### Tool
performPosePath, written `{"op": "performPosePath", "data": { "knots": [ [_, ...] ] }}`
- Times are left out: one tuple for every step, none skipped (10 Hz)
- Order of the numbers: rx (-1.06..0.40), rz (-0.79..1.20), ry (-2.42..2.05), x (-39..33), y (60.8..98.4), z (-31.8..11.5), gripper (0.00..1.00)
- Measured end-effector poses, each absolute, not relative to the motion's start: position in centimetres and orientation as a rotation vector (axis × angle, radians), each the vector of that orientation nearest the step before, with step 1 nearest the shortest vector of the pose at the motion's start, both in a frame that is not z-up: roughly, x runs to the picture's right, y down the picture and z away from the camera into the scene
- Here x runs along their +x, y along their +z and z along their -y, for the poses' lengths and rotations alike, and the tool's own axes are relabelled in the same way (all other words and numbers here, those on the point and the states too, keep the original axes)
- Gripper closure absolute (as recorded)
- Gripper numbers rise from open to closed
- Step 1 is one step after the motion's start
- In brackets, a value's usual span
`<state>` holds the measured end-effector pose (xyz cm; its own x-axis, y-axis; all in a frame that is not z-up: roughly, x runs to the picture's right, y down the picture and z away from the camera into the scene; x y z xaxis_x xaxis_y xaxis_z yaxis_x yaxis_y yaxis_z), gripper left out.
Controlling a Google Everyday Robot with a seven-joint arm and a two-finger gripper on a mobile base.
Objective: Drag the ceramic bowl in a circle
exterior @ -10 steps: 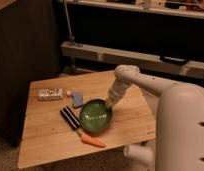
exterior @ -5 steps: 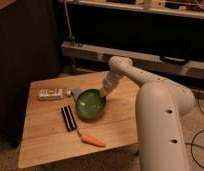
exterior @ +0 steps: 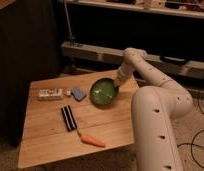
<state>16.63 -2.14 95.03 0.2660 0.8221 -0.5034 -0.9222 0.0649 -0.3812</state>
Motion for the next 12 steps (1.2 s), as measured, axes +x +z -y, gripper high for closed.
{"op": "performPosePath", "data": {
  "knots": [
    [-0.71, -0.181, 1.344, 19.1, 94.1, 1.5, 1.0],
    [-0.707, -0.187, 1.352, 20.6, 92.9, 0.5, 1.0],
    [-0.709, -0.189, 1.348, 20.9, 91.9, -0.3, 1.0],
    [-0.716, -0.194, 1.34, 20.8, 90.5, -1.5, 1.0],
    [-0.724, -0.197, 1.328, 20.2, 89.2, -2.7, 1.0],
    [-0.741, -0.2, 1.309, 19.0, 86.9, -4.9, 1.0],
    [-0.751, -0.205, 1.298, 18.5, 85.5, -6.4, 1.0],
    [-0.762, -0.205, 1.286, 17.8, 84.2, -7.8, 1.0],
    [-0.792, -0.195, 1.258, 16.1, 82.0, -10.0, 1.0],
    [-0.818, -0.178, 1.234, 14.4, 80.6, -11.3, 1.0],
    [-0.84, -0.16, 1.211, 12.8, 79.6, -12.2, 1.0],
    [-0.873, -0.128, 1.172, 9.6, 78.7, -13.2, 1.0]
  ]
}}
